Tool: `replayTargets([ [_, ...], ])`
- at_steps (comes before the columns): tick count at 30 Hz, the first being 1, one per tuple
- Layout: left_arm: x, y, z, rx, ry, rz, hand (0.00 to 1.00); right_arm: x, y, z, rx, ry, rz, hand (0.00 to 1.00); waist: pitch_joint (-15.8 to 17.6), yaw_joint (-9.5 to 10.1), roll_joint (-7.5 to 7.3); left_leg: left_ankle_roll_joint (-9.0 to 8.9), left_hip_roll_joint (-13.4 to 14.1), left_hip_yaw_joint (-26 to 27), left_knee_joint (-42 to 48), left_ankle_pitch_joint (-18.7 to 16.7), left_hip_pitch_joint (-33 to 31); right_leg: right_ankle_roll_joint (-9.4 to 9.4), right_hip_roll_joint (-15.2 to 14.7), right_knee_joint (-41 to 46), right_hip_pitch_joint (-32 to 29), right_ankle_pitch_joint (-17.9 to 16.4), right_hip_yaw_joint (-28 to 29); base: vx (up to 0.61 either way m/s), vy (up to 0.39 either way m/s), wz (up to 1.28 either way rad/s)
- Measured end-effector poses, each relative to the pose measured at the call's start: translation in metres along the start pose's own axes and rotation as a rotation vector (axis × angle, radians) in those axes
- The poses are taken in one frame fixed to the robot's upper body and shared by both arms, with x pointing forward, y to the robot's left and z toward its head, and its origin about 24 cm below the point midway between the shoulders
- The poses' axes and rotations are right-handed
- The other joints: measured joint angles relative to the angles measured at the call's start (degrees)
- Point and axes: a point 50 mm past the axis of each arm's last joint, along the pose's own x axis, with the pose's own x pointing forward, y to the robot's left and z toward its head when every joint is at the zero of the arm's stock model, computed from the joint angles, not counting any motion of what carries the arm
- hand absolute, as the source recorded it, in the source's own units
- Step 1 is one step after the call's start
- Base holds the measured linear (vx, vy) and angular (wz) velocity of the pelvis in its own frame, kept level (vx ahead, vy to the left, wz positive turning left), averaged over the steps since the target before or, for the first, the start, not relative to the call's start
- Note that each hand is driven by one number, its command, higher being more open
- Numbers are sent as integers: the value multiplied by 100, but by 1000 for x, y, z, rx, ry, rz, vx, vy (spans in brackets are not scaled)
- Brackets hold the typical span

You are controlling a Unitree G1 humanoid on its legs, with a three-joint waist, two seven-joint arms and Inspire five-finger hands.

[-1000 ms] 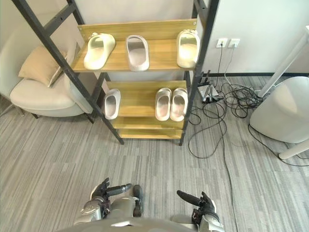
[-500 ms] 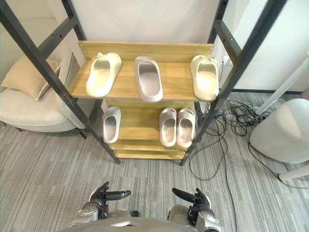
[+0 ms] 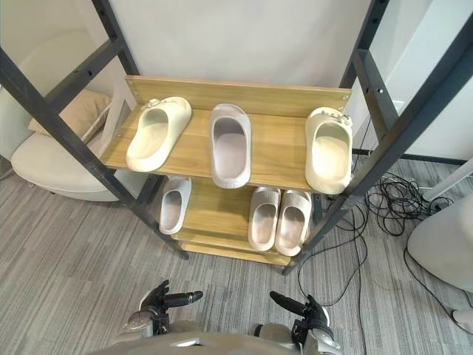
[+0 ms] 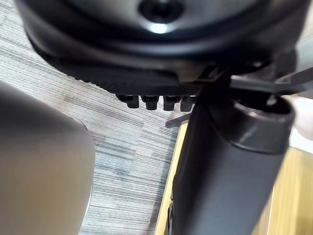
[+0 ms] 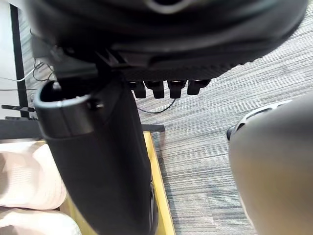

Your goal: Organize the slippers on the shoe rack

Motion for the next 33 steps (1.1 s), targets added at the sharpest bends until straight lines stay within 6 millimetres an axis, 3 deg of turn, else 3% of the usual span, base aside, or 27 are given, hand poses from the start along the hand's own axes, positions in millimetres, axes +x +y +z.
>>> replayTargets([
  [1,0,-1,0,4,-1,-4,100,0,0,0,-1,0,-1,100,-2,-8,10,-20,13,-87,-548,-97,15,30,-55,-15,4,18,8,0,144,2],
  [2,0,-3,-1,14,4,-8,100,1,-2,2,-4,0,-4,100,-23,-24,86,-22,40,-242,-1271,380,76,98,-24,-54,-3,57,11,-1,144,-2],
  [3,0,-4,-2,18,5,-12,100,1,-4,2,-9,0,-8,100,-27,-17,118,1,46,-335,-1401,416,98,127,-3,-108,0,71,50,31,189,-9],
  [4,0,-6,0,34,1,-20,100,1,-3,3,-17,-2,-4,100,-43,-5,80,47,-20,-309,-1515,459,147,250,-34,-240,16,157,112,39,209,-14],
  [7,0,0,-1,47,7,-10,100,0,1,0,-15,5,9,100,-65,-25,-55,82,-208,-224,-1594,480,205,360,-213,-326,36,229,191,9,200,-12],
  [11,0,-2,-3,84,15,-23,100,0,1,-1,-18,8,9,100,-91,-58,-46,253,-423,-180,-1826,586,417,487,-394,-473,189,309,242,-16,123,-6],
  [18,0,-2,-5,115,22,-31,100,0,3,-1,-79,7,30,100,-184,-56,-15,373,-455,-218,-2040,676,470,512,-362,-621,200,418,199,-17,-11,2],
  [24,0,-2,-6,121,25,-34,100,1,9,1,-148,4,76,100,-249,-53,-21,358,-437,-302,-2177,766,488,477,-310,-731,238,480,135,11,-55,6],
  [31,-1,-2,-6,121,25,-34,100,-2,40,12,-410,-59,238,100,-272,-48,-85,359,-437,-431,-2211,844,445,440,-282,-884,334,560,5,8,-48,10],
  [33,0,-1,-5,122,20,-30,100,-11,75,17,-566,-131,395,100,-291,-7,-140,346,-433,-533,-2338,975,422,390,-258,-958,329,618,-81,-27,-60,20],
])
